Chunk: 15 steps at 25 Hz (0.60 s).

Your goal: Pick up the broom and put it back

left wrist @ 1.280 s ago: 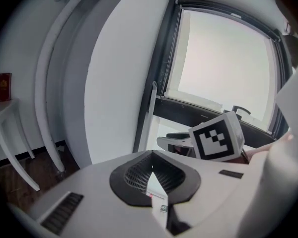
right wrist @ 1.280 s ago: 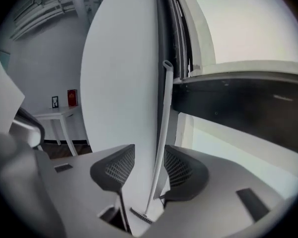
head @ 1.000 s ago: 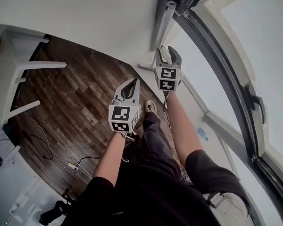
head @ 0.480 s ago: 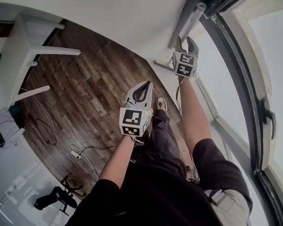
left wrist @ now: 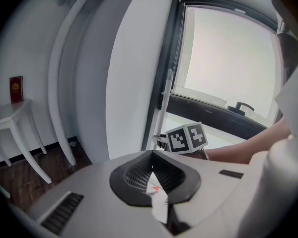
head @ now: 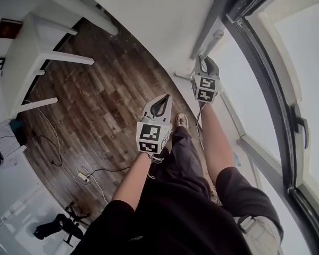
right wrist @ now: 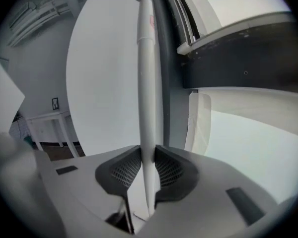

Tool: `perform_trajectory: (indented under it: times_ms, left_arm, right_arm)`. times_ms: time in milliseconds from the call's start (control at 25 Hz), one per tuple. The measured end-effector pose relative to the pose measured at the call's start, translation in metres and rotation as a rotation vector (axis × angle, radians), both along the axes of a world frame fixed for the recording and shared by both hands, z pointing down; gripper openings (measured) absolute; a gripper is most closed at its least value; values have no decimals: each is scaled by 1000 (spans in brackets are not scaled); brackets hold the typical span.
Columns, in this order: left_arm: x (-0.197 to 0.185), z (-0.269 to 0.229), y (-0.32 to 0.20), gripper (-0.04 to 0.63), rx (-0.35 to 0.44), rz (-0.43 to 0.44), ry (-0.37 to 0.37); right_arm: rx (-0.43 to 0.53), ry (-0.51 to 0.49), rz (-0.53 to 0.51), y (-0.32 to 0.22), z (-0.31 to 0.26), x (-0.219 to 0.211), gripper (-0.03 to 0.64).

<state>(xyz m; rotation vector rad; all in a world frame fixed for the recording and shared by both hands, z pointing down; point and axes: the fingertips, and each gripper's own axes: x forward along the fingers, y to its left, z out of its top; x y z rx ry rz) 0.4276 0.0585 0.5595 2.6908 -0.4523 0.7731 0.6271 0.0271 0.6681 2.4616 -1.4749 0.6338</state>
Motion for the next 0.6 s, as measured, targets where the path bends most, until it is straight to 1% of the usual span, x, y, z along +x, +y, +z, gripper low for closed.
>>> perform_trajectory:
  times_ms: [160, 400, 600]
  left_arm:
    - [-12, -13, 2, 0, 14, -1, 29]
    - [-41, -42, 8, 0, 38, -9, 85]
    - [-85, -83, 1, 0, 97, -51, 146]
  right_arm:
    - [15, 53, -48, 9, -30, -30, 98]
    - [63, 115, -56, 31, -91, -70, 98]
    - [125, 179, -119, 40, -164, -115, 98]
